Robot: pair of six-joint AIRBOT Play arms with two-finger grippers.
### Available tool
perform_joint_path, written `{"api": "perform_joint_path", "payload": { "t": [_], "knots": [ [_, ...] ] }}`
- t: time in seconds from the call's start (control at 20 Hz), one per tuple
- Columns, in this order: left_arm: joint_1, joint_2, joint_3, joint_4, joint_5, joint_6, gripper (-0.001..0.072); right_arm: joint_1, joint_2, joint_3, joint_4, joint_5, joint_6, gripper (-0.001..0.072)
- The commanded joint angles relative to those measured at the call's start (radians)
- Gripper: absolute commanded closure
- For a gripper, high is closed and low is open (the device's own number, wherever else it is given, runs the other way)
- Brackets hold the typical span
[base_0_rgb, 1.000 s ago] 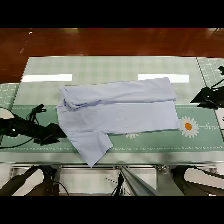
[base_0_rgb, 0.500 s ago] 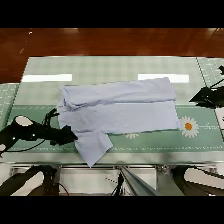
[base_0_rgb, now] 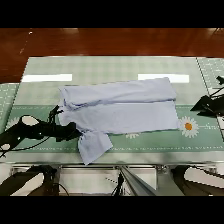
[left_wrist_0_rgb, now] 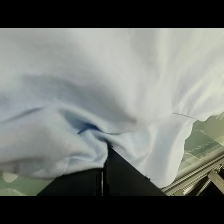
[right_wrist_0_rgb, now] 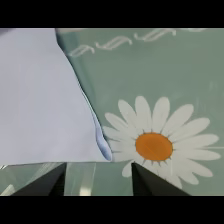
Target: Fold the shirts.
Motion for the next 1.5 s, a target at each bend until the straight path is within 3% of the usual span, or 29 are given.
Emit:
{"api": "perform_joint_path", "payload": {
  "t": [0.0, 0.45, 0.6, 0.65, 0.75, 0.95, 1.05, 1.2, 1.45],
  "knots": [
    [-0.004, -0.001, 0.000, 0.016, -0.005, 0.004, 0.0681, -0.049, 0.001, -0.109, 0.001, -0.002, -0.014, 0.0211],
    [-0.003, -0.001, 0.000, 0.015, -0.005, 0.004, 0.0681, 0.085, -0.052, -0.209, 0.021, -0.152, 0.010, 0.0211],
    [-0.003, -0.001, 0.000, 0.015, 0.005, 0.004, 0.0682, 0.146, -0.098, -0.209, 0.093, -0.178, 0.016, 0.0220],
    [-0.003, -0.001, 0.000, 0.015, 0.012, 0.004, 0.0681, 0.167, -0.101, -0.209, 0.110, -0.189, 0.015, 0.0296],
    [0.013, 0.000, 0.013, 0.015, 0.013, 0.038, 0.0681, 0.193, -0.100, -0.186, 0.110, -0.192, 0.011, 0.0677],
    [0.096, 0.017, 0.185, 0.014, -0.114, 0.105, 0.0682, 0.189, -0.100, 0.011, 0.132, -0.079, -0.026, 0.0686],
    [0.130, 0.032, 0.329, 0.014, -0.156, 0.117, 0.0682, 0.190, -0.100, 0.119, 0.235, -0.093, -0.025, 0.0687],
    [0.134, 0.021, 0.526, 0.014, -0.107, 0.116, 0.0682, 0.212, -0.100, 0.208, 0.388, -0.237, -0.019, 0.0688],
    [0.098, -0.129, 0.660, -0.005, -0.038, 0.113, 0.0682, 0.325, -0.136, 0.215, 0.378, -0.502, -0.014, 0.0688]
  ]
}}
